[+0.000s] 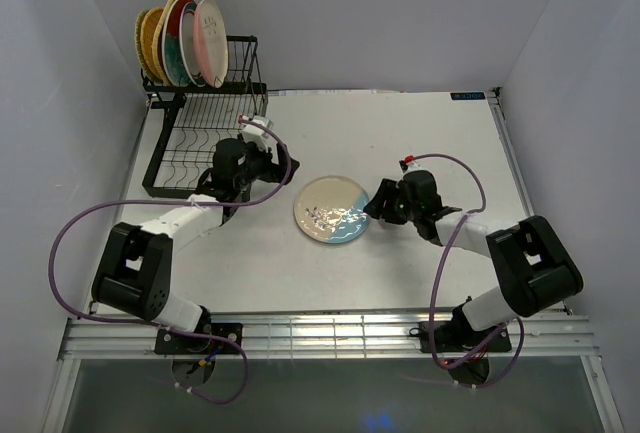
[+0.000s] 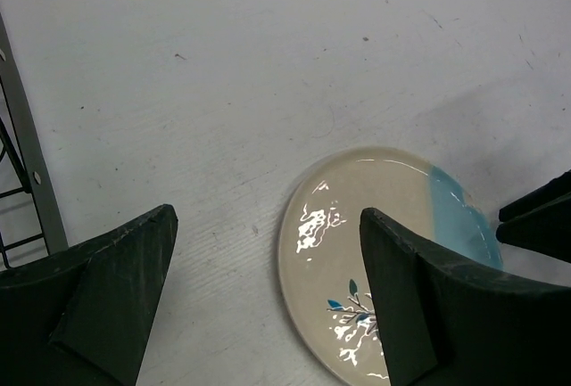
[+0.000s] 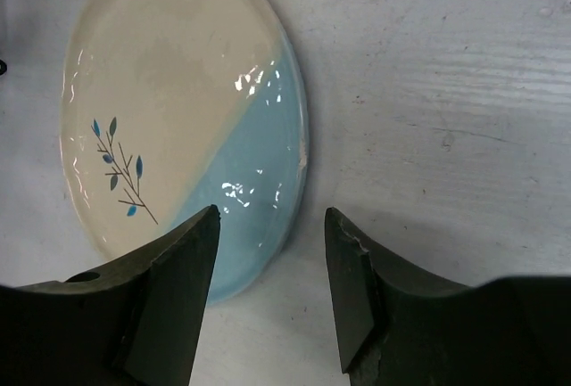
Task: Load the plates into the dish rack
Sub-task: Pick up the plate at the center of the board.
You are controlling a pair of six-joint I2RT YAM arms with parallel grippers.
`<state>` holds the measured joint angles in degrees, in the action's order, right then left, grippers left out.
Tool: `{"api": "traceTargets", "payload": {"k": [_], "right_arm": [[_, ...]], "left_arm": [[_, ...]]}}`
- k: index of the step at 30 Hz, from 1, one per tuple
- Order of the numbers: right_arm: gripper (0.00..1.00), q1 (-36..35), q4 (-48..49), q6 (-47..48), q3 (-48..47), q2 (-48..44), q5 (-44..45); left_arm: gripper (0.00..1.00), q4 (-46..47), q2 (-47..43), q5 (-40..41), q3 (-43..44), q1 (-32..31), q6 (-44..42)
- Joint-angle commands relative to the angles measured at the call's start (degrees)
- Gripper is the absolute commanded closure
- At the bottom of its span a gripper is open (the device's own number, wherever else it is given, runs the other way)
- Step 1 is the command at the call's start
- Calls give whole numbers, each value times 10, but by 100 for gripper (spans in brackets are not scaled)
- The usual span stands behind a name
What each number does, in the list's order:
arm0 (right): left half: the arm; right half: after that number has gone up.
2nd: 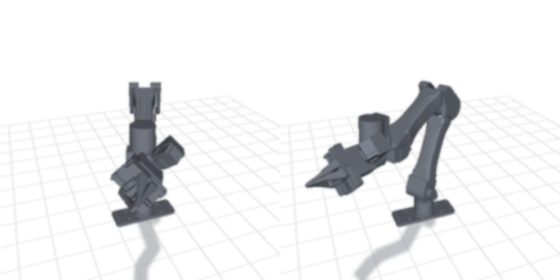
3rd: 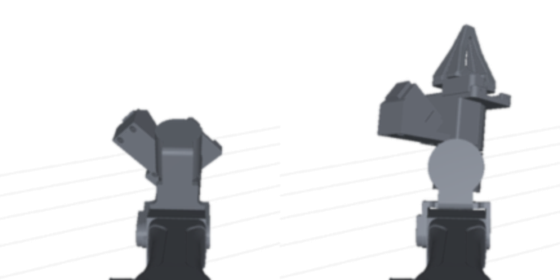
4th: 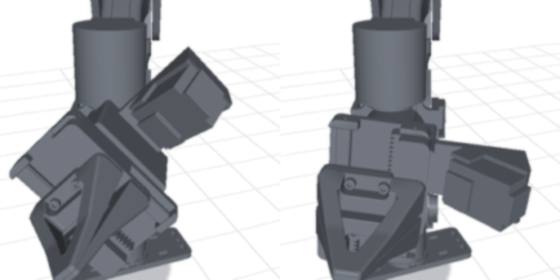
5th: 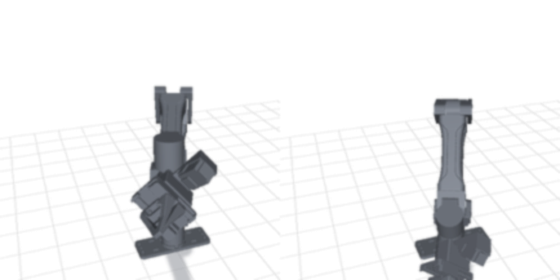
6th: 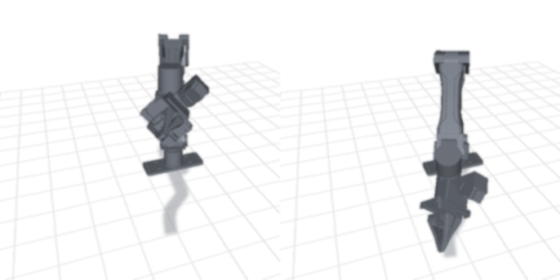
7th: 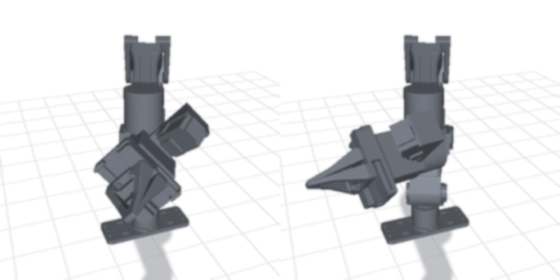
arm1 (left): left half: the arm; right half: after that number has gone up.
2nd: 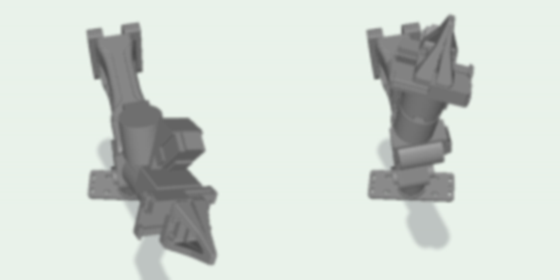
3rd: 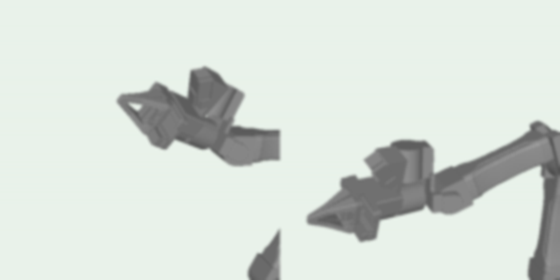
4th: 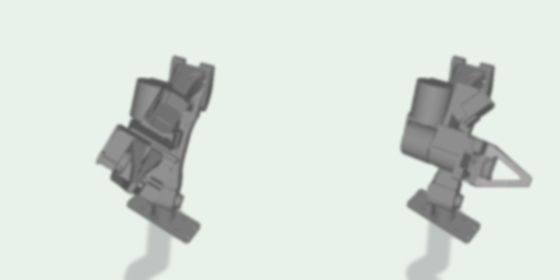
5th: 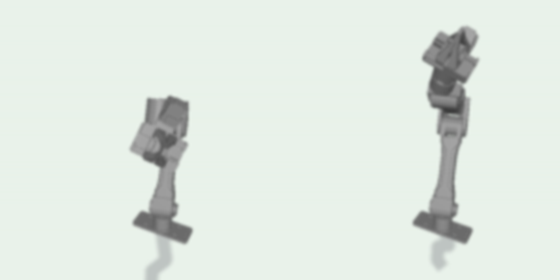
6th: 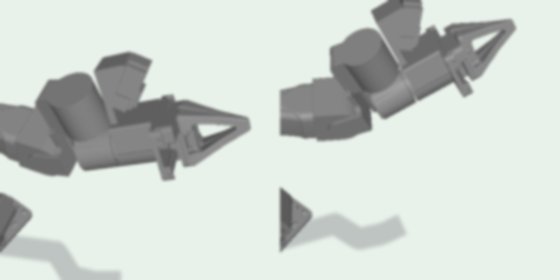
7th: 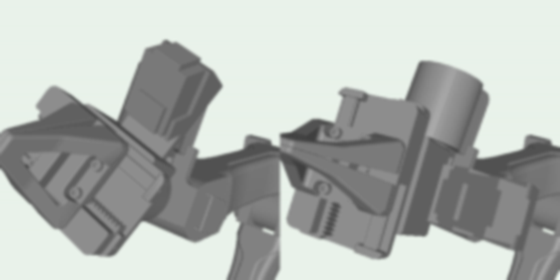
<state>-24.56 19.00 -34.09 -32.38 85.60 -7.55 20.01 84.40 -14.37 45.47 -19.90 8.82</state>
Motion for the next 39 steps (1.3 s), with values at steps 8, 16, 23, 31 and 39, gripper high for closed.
{"api": "traceTargets", "payload": {"k": [8, 16, 23, 31, 39], "right_arm": [[39, -81, -59, 105, -65, -50, 73], [37, -176, -73, 207, -116, -31, 103], [37, -252, -88, 297, -160, 5, 82], [37, -303, -101, 380, -189, 54, 62], [50, -329, -157, 398, -244, 120, 119]], "left_arm": [[5, 0, 39, -4, 16, -2, -12], [3, -8, 47, -1, 19, -2, -3], [2, -31, 53, 15, 35, 6, 30], [2, -42, 47, -36, 36, 38, 66], [2, -46, 54, -36, 40, 43, 69]]}}
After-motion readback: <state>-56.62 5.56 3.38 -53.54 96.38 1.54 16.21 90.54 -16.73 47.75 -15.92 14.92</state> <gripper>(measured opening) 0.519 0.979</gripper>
